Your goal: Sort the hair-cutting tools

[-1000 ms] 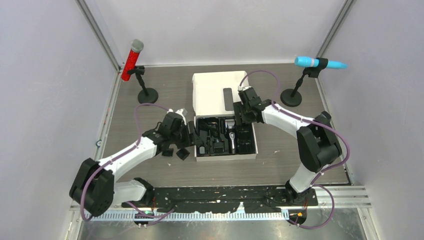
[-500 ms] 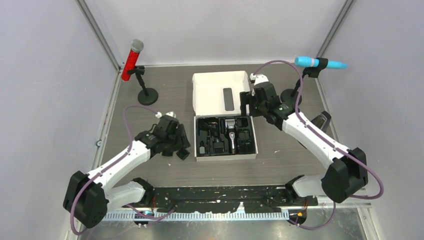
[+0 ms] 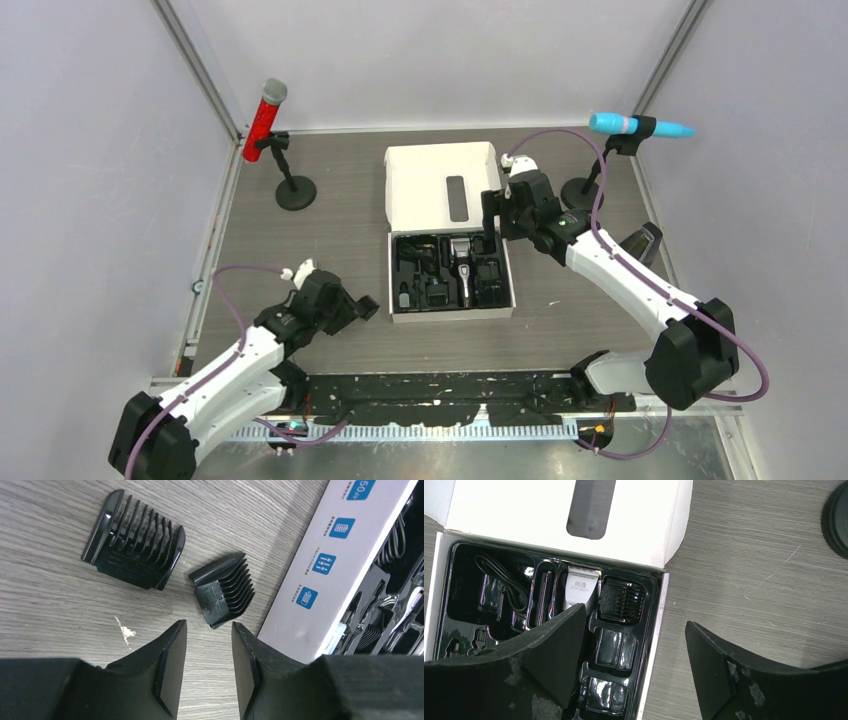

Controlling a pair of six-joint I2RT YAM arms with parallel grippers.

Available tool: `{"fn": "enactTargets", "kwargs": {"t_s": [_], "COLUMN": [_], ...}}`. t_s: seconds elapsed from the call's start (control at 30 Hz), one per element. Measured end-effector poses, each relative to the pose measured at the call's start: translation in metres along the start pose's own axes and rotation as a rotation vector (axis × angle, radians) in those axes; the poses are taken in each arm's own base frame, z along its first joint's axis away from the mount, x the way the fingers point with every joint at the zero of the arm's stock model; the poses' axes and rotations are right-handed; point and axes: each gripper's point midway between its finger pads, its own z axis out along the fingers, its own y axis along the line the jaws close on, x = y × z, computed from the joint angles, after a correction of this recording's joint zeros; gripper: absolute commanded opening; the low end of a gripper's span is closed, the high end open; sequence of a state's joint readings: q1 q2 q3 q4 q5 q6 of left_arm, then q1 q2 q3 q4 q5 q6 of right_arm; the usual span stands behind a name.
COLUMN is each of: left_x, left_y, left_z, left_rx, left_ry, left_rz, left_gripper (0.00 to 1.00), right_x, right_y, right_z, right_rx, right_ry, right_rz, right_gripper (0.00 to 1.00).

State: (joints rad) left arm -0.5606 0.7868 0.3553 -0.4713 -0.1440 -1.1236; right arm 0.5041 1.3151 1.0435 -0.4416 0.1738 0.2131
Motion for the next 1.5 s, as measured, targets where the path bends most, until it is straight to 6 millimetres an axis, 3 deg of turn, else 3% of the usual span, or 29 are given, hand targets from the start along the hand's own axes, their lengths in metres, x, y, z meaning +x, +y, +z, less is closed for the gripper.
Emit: {"fn": "enactTargets", "kwargs": {"t_s": [0.3,0.43,0.63,0.87,1.13,1.17,1.37,1.5], "left_x": [0.001,-0.001,-0.003,-0.001,-0.011,-0.011,-0.011,-0.015], "left_y": [0.003,-0.006,-0.012,-0.005,-0.012,-0.012,-0.008,-0.011], "left_z": [0.017,0.024,0.029,0.028,0.020,0.020,0.018,0.013], "left_rx": [-0.003,0.024,0.038,0.034,0.085,0.087,0.072,0.060], "left_ry": [-0.026,-0.037,-0.038,-0.046,-0.093,-0.094,-0.096,-0.100], "left_rz": [-0.102,-0.135,-0.161,-0.165,-0.174,-0.174,-0.149,-0.132], "left_gripper": [0.40,0.37,0.25,0.01,0.00,0.01,0.39,0.44], "right_x": [0.002,0.003,0.003,0.005,0.008,0.008,0.010,0.010], "right_y": [0.000,0.000,0.000,0.000,-0.001,-0.001,-0.001,-0.001], "right_z": [0.001,0.001,0.001,0.001,0.002,0.002,0.003,0.003], "right_rx": [-0.002,-0.002,-0.002,-0.001,0.001,0.001,0.001,0.001], "right_ry": [0.006,0.007,0.008,0.011,0.017,0.018,0.022,0.023], "right_rz": [-0.001,-0.002,-0.002,-0.003,-0.004,-0.004,-0.005,-0.005], "right_gripper": [0.81,0.81,0.81,0.81,0.81,0.81,0.81,0.81]}}
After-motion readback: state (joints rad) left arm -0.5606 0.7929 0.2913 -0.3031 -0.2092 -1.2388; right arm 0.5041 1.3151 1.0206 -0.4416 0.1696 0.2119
